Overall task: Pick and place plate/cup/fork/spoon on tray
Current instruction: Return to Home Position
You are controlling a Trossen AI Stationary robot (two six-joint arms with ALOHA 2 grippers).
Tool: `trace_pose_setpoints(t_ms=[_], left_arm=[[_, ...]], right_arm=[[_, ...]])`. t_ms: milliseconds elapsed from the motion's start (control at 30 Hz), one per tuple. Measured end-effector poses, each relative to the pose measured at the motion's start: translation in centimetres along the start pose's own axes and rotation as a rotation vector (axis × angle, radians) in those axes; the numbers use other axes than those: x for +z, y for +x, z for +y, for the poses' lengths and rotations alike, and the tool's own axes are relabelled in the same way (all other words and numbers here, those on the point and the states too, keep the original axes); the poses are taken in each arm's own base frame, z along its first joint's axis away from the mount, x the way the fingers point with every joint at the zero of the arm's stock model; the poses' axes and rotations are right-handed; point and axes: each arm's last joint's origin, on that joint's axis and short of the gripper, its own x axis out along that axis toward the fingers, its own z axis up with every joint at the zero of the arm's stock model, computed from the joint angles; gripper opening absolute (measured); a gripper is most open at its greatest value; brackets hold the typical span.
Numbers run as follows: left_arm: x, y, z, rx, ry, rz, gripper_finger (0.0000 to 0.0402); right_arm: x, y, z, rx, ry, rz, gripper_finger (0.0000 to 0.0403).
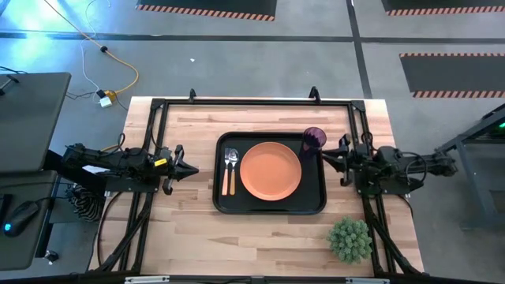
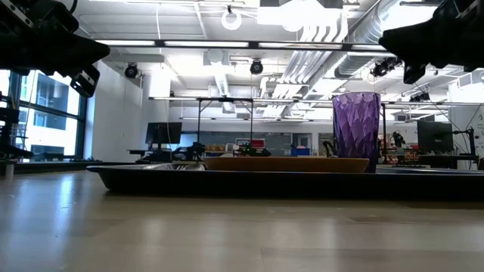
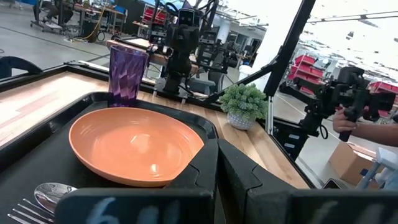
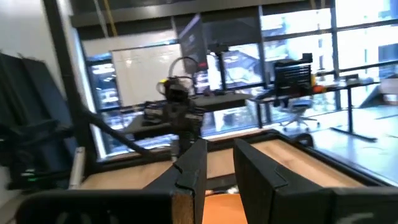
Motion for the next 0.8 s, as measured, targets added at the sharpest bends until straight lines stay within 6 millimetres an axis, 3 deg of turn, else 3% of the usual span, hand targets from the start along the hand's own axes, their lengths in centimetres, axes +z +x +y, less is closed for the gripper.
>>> trace_pose_setpoints(t_ms=[800], left_arm=[[0.0,0.0,0.0,0.000,0.000,0.000,0.0000]], right_arm=[[-1.8,0.0,-0.6,-0.013,0.122,0.194,0.0071]])
